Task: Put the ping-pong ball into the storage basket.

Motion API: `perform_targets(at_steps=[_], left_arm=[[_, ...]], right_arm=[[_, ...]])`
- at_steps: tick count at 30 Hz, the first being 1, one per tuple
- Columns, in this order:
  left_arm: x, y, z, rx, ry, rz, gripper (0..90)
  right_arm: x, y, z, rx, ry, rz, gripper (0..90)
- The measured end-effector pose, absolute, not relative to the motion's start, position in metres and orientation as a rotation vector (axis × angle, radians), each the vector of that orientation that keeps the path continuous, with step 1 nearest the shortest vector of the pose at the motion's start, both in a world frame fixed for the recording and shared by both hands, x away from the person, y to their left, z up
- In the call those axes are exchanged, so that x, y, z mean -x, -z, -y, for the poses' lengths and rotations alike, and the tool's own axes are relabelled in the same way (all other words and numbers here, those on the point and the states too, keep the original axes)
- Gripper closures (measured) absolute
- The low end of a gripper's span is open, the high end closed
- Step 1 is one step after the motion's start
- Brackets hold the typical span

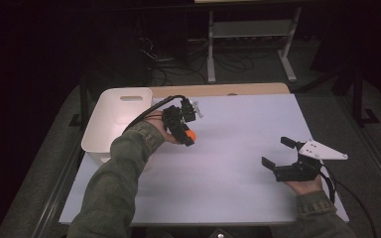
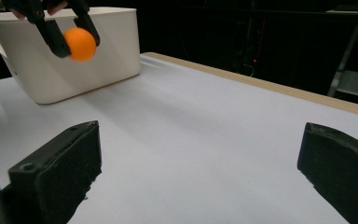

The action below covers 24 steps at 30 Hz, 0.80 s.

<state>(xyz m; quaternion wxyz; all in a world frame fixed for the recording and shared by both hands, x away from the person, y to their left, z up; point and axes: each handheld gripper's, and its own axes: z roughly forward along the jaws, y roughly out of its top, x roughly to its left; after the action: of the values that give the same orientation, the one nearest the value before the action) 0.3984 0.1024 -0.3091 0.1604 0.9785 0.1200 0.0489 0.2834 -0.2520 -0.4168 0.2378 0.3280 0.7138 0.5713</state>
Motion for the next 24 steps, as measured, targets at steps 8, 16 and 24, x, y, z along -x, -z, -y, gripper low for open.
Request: perform_targets(at_steps=[8, 16, 24], left_arm=[[-0.396, 0.288, -0.112, -2.779, -0.174, -0.347, 50.2], [-0.397, 0.275, -0.125, -2.773, -0.203, -0.369, 50.2], [-0.394, 0.264, -0.133, -2.778, -0.234, -0.376, 50.2]], right_arm=[[-0.283, 0.417, 0.251, -0.895, -1.562, -1.959, 0.0], [-0.283, 0.416, 0.251, -0.892, -1.562, -1.954, 0.0], [-0.283, 0.416, 0.251, -0.896, -1.560, -1.955, 0.0]])
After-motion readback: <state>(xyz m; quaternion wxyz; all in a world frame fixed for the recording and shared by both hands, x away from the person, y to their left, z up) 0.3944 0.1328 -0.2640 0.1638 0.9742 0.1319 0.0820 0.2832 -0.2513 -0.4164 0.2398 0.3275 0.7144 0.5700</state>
